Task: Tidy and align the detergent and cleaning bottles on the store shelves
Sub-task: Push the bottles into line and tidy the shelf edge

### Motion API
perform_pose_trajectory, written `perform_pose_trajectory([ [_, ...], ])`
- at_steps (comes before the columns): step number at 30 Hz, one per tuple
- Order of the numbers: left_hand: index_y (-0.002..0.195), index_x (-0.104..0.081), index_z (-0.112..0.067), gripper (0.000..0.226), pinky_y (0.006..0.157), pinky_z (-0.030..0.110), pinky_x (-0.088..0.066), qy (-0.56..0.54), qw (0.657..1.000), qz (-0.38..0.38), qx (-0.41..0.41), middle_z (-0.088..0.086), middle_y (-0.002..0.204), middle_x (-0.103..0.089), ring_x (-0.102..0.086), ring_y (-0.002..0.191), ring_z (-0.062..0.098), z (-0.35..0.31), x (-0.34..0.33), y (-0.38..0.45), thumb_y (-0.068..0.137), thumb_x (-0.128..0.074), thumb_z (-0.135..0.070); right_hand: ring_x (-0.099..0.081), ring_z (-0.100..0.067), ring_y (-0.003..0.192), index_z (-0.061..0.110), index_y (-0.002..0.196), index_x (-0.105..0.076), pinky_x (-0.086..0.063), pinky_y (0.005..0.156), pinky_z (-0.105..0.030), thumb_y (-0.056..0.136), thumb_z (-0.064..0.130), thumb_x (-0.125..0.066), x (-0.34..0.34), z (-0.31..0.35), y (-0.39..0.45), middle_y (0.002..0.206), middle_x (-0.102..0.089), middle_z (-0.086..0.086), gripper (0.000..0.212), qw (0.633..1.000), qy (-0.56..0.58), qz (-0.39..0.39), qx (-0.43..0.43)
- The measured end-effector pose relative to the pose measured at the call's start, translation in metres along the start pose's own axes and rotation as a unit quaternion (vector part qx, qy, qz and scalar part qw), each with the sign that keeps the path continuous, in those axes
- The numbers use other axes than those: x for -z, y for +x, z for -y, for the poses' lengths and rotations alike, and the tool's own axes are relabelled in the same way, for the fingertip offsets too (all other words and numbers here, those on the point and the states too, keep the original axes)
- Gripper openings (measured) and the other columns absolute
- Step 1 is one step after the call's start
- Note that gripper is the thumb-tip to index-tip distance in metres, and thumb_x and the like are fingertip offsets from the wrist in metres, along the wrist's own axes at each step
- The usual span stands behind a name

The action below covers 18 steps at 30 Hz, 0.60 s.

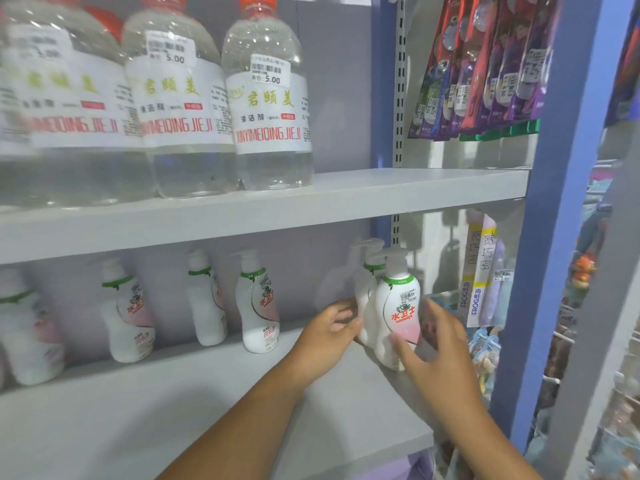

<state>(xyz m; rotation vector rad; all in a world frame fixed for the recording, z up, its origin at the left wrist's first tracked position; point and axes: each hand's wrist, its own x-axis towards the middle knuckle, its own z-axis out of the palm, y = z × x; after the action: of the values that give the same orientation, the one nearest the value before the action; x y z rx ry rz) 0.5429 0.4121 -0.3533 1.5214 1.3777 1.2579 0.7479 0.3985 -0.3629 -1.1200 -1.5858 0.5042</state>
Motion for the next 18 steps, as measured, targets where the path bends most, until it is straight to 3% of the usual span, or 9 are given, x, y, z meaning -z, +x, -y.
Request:
perform_pose_trajectory([
  [3,0.096,-0.074,-0.045,0.021,0.075,0.027,-0.057,0.018,0.998,-0.053,0.028,-0.015,0.100,-0.077,-0.074,0.081,0.008,-0.001,0.047,-0.025,0.079,-0.067,-0.055,-0.061,-0.010,0.097,0.029,0.120,-0.061,-0.046,0.087,-0.016,0.091,0.028,-0.069,-0.006,0.022,-0.028,0.109,-0.055,0.010,0.030,0.983,0.017,-0.094,0.158],
  [4,0.093,-0.077,-0.035,0.020,0.066,0.032,-0.056,0.002,0.995,-0.094,0.037,-0.008,0.093,-0.079,-0.072,0.069,0.013,-0.001,0.068,-0.033,0.081,-0.068,-0.049,-0.063,-0.010,0.091,0.032,0.111,-0.062,-0.045,0.081,-0.013,0.091,0.030,-0.066,-0.017,0.033,-0.035,0.103,-0.058,0.012,0.020,0.979,0.038,-0.064,0.190],
  [6,0.088,-0.076,-0.021,0.010,0.061,0.038,-0.055,-0.003,0.973,-0.226,0.040,0.002,0.081,-0.078,-0.068,0.059,0.021,-0.002,0.114,-0.046,0.088,-0.068,-0.028,-0.066,-0.011,0.088,0.037,0.102,-0.063,-0.047,0.074,-0.011,0.090,0.035,-0.065,-0.049,0.060,-0.035,0.100,-0.064,0.013,0.012,0.982,0.089,0.053,0.158],
  [9,0.097,-0.065,-0.019,0.009,0.072,0.037,-0.056,0.103,0.913,-0.392,0.042,0.006,0.092,-0.074,-0.072,0.084,0.031,0.005,0.173,-0.057,0.091,-0.071,-0.023,-0.062,-0.007,0.109,0.036,0.121,-0.058,-0.047,0.088,-0.012,0.088,0.031,-0.075,-0.109,0.090,-0.017,0.124,-0.059,0.010,0.038,0.973,0.067,0.219,0.032],
  [11,0.117,-0.057,-0.018,0.043,0.077,0.031,-0.050,0.162,0.898,-0.400,0.088,0.004,0.112,-0.068,-0.068,0.104,0.029,0.012,0.193,-0.056,0.085,-0.080,-0.037,-0.054,-0.016,0.127,0.019,0.144,-0.047,-0.040,0.095,-0.014,0.087,0.034,-0.078,-0.144,0.101,0.002,0.139,-0.049,0.000,0.066,0.963,0.025,0.266,-0.026],
  [13,0.135,-0.049,-0.014,0.072,0.088,0.033,-0.047,0.209,0.905,-0.348,0.127,0.006,0.130,-0.059,-0.062,0.118,0.028,0.017,0.201,-0.047,0.079,-0.084,-0.045,-0.052,-0.018,0.128,0.011,0.150,-0.039,-0.034,0.090,-0.003,0.085,0.029,-0.081,-0.169,0.109,0.013,0.140,-0.046,-0.001,0.079,0.965,0.035,0.254,-0.049],
  [14,0.138,-0.047,-0.013,0.079,0.091,0.034,-0.048,0.220,0.910,-0.326,0.132,0.007,0.135,-0.057,-0.060,0.120,0.028,0.018,0.202,-0.042,0.078,-0.085,-0.047,-0.054,-0.016,0.125,0.011,0.148,-0.041,-0.037,0.092,-0.003,0.085,0.025,-0.082,-0.179,0.109,0.016,0.139,-0.048,0.003,0.077,0.966,0.051,0.245,-0.059],
  [16,0.137,-0.047,-0.011,0.081,0.090,0.036,-0.049,0.221,0.918,-0.305,0.123,0.010,0.135,-0.057,-0.060,0.119,0.030,0.021,0.201,-0.032,0.076,-0.085,-0.048,-0.060,-0.018,0.123,0.015,0.140,-0.049,-0.047,0.101,-0.021,0.085,0.021,-0.081,-0.194,0.109,0.018,0.134,-0.061,0.000,0.064,0.971,0.063,0.222,-0.066],
  [18,0.133,-0.048,-0.009,0.076,0.088,0.037,-0.050,0.231,0.917,-0.303,0.116,0.012,0.130,-0.060,-0.062,0.115,0.032,0.022,0.202,-0.025,0.078,-0.084,-0.047,-0.064,-0.019,0.116,0.018,0.130,-0.055,-0.050,0.098,-0.028,0.083,0.022,-0.081,-0.199,0.109,0.017,0.122,-0.067,0.000,0.053,0.974,0.062,0.204,-0.070],
])
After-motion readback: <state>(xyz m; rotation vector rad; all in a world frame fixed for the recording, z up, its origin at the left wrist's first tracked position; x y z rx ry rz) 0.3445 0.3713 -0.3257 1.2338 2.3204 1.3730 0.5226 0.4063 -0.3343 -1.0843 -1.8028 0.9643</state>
